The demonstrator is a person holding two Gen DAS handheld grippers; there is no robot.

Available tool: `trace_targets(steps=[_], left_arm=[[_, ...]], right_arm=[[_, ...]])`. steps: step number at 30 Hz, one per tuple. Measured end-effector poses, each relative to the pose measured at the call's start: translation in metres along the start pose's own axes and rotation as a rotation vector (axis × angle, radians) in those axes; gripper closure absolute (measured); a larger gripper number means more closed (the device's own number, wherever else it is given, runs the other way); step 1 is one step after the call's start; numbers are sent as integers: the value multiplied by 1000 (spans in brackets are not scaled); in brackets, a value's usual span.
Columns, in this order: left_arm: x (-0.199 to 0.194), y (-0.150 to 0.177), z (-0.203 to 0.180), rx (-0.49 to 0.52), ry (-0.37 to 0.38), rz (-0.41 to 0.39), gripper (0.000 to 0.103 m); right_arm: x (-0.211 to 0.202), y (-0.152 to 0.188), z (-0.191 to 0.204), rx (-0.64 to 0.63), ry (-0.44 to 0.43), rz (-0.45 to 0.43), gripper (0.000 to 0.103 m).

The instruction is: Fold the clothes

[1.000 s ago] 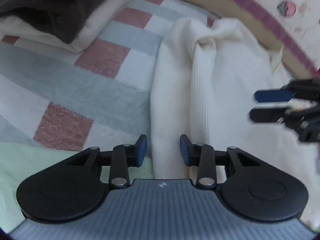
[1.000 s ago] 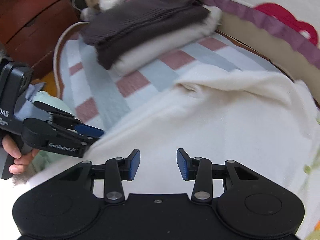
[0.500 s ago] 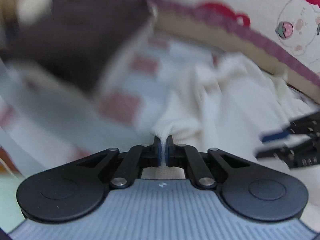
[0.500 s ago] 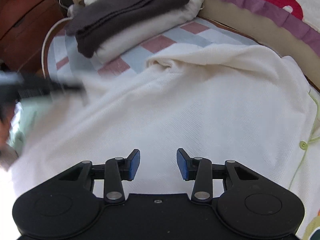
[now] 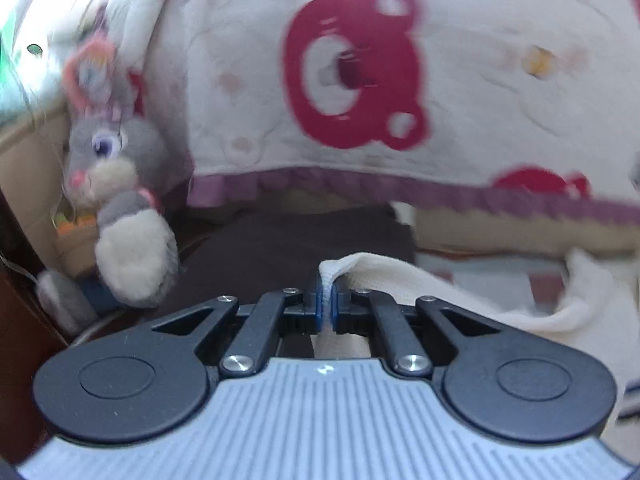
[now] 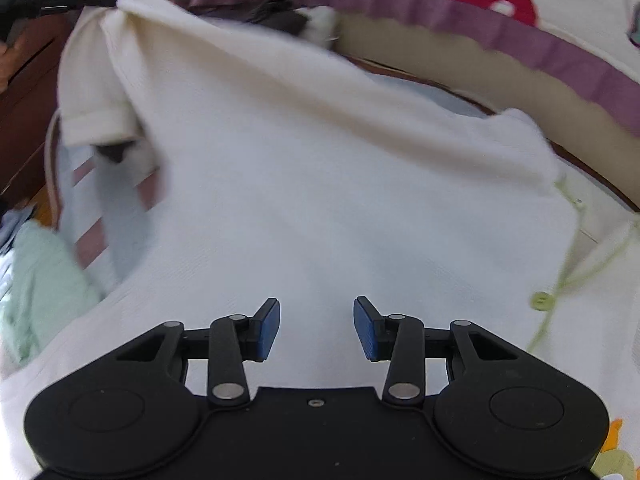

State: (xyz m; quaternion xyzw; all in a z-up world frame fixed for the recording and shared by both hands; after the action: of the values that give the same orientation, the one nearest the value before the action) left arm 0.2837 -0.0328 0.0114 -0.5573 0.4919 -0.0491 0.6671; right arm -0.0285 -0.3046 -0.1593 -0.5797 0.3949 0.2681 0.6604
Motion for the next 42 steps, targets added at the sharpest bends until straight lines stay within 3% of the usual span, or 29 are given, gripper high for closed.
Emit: trace_targets(steps=[2, 5, 7, 10, 12, 14, 15, 17, 20, 21, 22, 23, 24, 26, 31, 35, 37, 42], left_arm=[[20, -8, 25, -125, 0, 14, 96], [36, -2, 30, -137, -131, -33, 92], [32, 6, 23, -129, -192, -83, 76], [15, 20, 13, -181, -124, -136, 64], [0, 35, -1, -165, -74, -165, 58], [-13, 55, -19, -113, -57, -195, 44], [-15, 67, -27, -75, -68, -199, 33], [-11, 89, -36, -14, -129, -172, 30], [-6, 107, -28, -63, -113, -107, 30], [-6, 110, -22, -98, -88, -100, 30], [-6, 112, -15, -141, -55, -100, 41], [-6, 111, -10, -155, -26, -81, 62], [-4, 108, -9, -129, -21, -42, 97], [-6, 93, -9, -35, -46, 15, 101], [-31, 16, 1, 241, -228, -25, 100], [-5, -30, 43, 269, -331, 81, 100], [14, -39, 61, 280, -385, 143, 100], [45, -37, 81, 297, -465, 211, 99]], right_arm=[[7, 0, -5, 10, 11, 5, 57], [14, 0, -11, 10, 31, 20, 57], [13, 3, -14, -10, 45, 24, 57], [9, 9, -18, -23, 60, 28, 57], [8, 13, -25, -5, 60, 28, 57], [4, 16, -33, 56, 28, 9, 57], [3, 17, -38, 97, 8, -1, 57], [0, 18, -46, 160, -19, -17, 57], [0, 16, -44, 184, -17, -34, 57], [1, 15, -42, 183, -17, -36, 57], [2, 15, -41, 184, -19, -37, 57], [4, 14, -39, 185, -20, -39, 57], [6, 13, -38, 181, -19, -38, 57], [10, 12, -34, 161, -11, -34, 57], [20, 12, -27, 103, 20, -26, 57], [21, 14, -28, 92, 16, -32, 57], [21, 15, -29, 89, 11, -27, 57], [18, 16, -27, 33, -17, -9, 57]])
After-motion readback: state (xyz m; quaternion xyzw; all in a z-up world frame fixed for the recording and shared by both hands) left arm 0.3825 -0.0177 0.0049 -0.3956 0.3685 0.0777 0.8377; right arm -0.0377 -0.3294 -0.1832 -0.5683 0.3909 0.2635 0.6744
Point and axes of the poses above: each gripper's, at about its wrist camera, not at the fingertips, and x roughly the way its jaws point, z to its left, y to its underside, the point moved 1 cm from there along x, roughly the way its jaws point, and after that the axes turned 13 degrees about y, right-handed, at the moved point
